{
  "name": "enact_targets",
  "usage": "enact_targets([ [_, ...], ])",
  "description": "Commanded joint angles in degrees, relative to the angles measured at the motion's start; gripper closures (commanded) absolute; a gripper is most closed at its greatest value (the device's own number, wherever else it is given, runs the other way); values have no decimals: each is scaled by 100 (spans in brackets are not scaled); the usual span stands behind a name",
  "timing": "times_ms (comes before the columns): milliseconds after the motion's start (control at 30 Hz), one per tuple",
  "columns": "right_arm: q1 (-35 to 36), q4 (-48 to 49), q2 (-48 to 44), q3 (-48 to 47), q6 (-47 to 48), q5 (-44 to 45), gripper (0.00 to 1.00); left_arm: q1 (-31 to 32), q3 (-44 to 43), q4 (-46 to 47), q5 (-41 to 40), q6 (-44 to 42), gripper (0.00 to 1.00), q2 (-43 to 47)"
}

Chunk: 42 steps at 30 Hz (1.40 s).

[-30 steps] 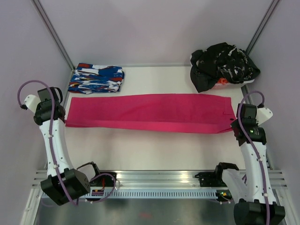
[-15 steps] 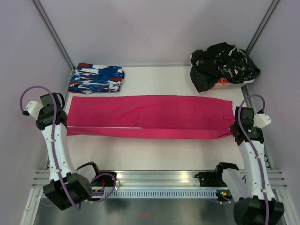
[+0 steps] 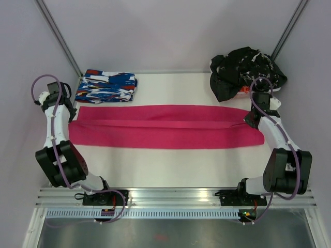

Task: Fold and stack the trousers
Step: Fold the trousers

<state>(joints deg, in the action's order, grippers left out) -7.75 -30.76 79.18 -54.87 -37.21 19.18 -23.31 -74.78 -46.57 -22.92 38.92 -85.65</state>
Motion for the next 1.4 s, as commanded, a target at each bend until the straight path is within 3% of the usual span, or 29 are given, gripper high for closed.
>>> enact_targets([
  [0, -122, 1133, 492, -357, 566, 473, 100, -78, -572, 1070, -635, -271, 98, -390],
  [367, -139, 1406, 2391, -1324, 750, 324, 100, 107, -1100, 1106, -819, -95, 98, -1639],
  [867, -131, 1609, 2822, -1887, 953, 226, 100, 160, -1363, 1501, -784, -385, 98, -2167],
  [967, -139, 1609, 2936, -1965, 935, 183, 93, 160, -1407, 1528, -732, -437, 96, -2245],
  [1033, -130, 1600, 3015, -2018, 970, 95, 85, 160, -1451, 1510, -636, -499, 88, -2307],
  [1067, -130, 1591, 3033, -2080, 1014, 8, 79, 169, -1504, 1484, -600, -543, 74, -2325],
  [1133, -131, 1547, 3025, -2141, 1093, -107, 58, 169, -1522, 1466, -521, -613, 63, -2299],
  [1233, -139, 1625, 2780, -2194, 1312, -326, 36, 169, -1539, 1510, -372, -771, 45, -2062],
  [1367, -131, 1872, 2288, -2020, 1532, -1256, 20, 186, -1548, 1510, -39, -929, 16, -1605],
])
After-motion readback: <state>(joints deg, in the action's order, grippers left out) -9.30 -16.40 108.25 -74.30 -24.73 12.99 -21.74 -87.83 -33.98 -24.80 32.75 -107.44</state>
